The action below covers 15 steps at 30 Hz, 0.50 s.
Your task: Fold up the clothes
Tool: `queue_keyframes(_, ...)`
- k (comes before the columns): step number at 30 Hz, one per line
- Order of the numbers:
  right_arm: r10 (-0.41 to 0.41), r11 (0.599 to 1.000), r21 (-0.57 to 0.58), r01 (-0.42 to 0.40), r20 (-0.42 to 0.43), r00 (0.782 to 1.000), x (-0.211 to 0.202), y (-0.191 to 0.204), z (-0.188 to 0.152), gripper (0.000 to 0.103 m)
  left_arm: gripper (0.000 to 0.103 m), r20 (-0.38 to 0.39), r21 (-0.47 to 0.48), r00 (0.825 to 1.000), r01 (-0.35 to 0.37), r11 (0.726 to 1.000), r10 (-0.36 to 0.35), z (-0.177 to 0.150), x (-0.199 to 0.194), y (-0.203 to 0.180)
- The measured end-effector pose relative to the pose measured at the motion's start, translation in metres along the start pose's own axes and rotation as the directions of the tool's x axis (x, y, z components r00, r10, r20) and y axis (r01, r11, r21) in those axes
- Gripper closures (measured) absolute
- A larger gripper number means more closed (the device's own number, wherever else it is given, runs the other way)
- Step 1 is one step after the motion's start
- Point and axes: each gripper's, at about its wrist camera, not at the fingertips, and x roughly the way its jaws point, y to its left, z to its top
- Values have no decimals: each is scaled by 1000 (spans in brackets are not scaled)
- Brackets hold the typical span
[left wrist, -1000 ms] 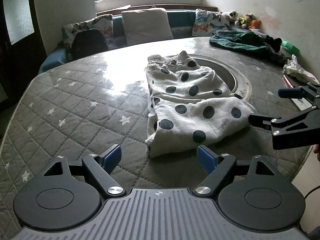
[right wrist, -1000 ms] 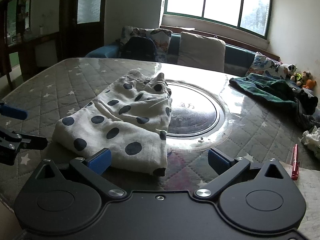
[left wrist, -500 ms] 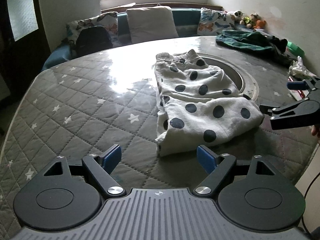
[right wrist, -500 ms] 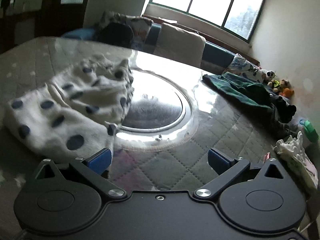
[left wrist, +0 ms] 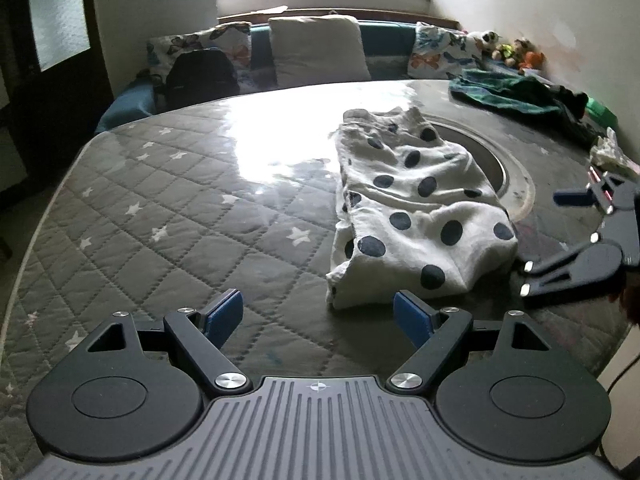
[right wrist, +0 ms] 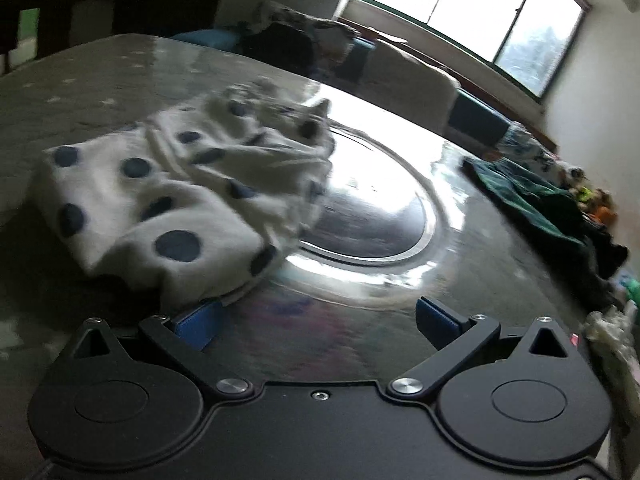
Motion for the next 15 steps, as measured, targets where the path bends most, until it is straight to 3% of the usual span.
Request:
queue_keyframes(9,184,979,-100,-177,65,981,-3,52,22,0,20,26,-46,999,-16,999,17,6,-16,16)
queue_keyframes(12,255,961,-137,-242,87,963,-1,69,33,0,20,33,-53,999,-28,998,30,6,-20,21)
queue_keyframes(15,346,935,-104,-338,73,935,2,75,40,0,19,35,-58,998,-44,997,46,5,-23,27)
